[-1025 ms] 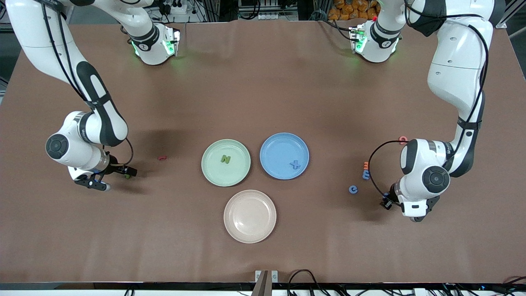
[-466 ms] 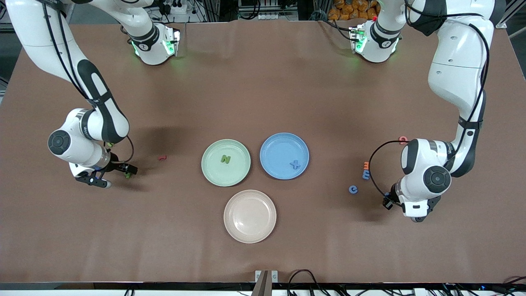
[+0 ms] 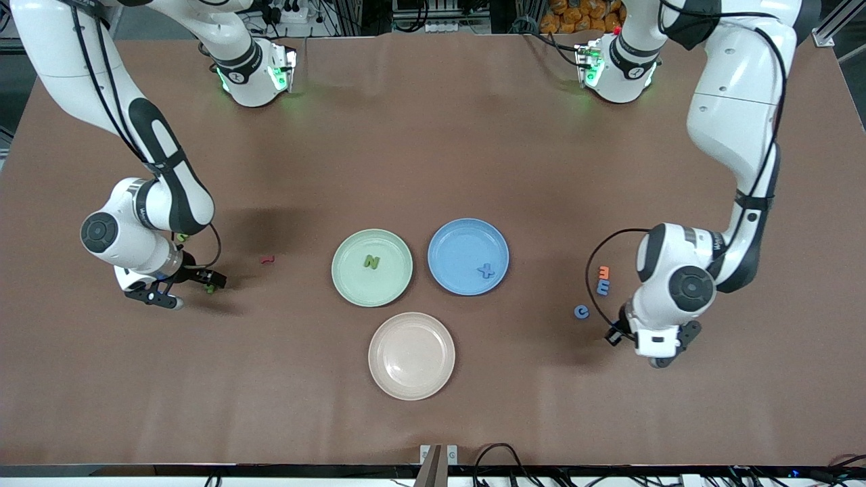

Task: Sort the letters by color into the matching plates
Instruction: 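Drop the blue 6 onto the blue plate while the right gripper grasps the b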

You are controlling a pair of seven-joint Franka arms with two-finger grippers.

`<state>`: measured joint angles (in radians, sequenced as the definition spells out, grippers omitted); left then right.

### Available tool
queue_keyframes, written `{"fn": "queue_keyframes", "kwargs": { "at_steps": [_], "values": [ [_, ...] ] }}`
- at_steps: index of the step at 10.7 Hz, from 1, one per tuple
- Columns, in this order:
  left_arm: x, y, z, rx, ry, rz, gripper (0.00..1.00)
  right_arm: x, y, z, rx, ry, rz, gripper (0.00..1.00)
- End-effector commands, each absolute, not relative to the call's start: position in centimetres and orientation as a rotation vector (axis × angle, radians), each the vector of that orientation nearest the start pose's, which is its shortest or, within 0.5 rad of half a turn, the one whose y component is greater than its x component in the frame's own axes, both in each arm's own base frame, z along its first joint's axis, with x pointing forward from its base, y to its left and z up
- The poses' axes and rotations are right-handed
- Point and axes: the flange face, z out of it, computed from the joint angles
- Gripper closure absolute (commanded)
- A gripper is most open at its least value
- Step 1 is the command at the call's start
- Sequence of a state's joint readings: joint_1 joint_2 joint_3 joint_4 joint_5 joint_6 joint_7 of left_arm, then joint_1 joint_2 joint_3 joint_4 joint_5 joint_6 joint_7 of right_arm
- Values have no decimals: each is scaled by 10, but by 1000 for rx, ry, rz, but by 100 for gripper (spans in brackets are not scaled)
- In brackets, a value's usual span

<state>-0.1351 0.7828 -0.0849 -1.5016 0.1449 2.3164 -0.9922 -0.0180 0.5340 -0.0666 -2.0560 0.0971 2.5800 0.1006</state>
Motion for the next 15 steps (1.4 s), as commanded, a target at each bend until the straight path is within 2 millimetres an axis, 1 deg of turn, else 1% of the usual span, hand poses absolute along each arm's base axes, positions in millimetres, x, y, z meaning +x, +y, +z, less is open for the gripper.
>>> {"fn": "queue_keyframes", "kwargs": {
  "at_steps": [1, 2, 3, 4, 5, 6, 7, 8, 9, 10, 11, 12, 13, 15],
  "values": [
    [683, -219, 225, -2964, -1064, -86, 100, 587, -52, 166, -3085, 420, -23, 17],
    [673, -250, 232, -2972, -1062, -94, 100, 586, -52, 164, -3086, 421, -21, 21],
    [660, -282, 235, -2970, -1059, -92, 100, 586, -52, 163, -3087, 419, -21, 27],
    [648, -309, 240, -2983, -1038, -97, 100, 586, -52, 162, -3087, 416, -19, 32],
    [636, -334, 246, -2972, -1091, -97, 100, 586, -52, 162, -3087, 419, -19, 37],
    [625, -350, 244, -2951, -1122, -77, 100, 586, -52, 162, -3087, 419, -19, 42],
    [613, -370, 244, -2954, -1099, -65, 100, 586, -52, 162, -3087, 419, -19, 45],
    [604, -384, 245, -2968, -1071, -60, 100, 586, -52, 162, -3087, 419, -19, 46],
    [592, -403, 247, -2991, -1026, -56, 100, 588, -52, 164, -3086, 420, -26, 46],
    [585, -412, 247, -2999, -995, -58, 100, 589, -52, 164, -3085, 423, -28, 48],
    [575, -425, 245, -3013, -928, -63, 82, 589, -53, 165, -3085, 423, -33, 49],
    [566, -434, 236, -3021, -828, -72, 1, 590, -53, 165, -3085, 425, -33, 50],
    [555, -445, 233, -3021, -748, -95, 0, 592, -54, 167, -3083, 429, -42, 50],
    [554, -442, 229, -3007, -721, -82, 0, 593, -54, 168, -3083, 429, -45, 54]
  ]
}}
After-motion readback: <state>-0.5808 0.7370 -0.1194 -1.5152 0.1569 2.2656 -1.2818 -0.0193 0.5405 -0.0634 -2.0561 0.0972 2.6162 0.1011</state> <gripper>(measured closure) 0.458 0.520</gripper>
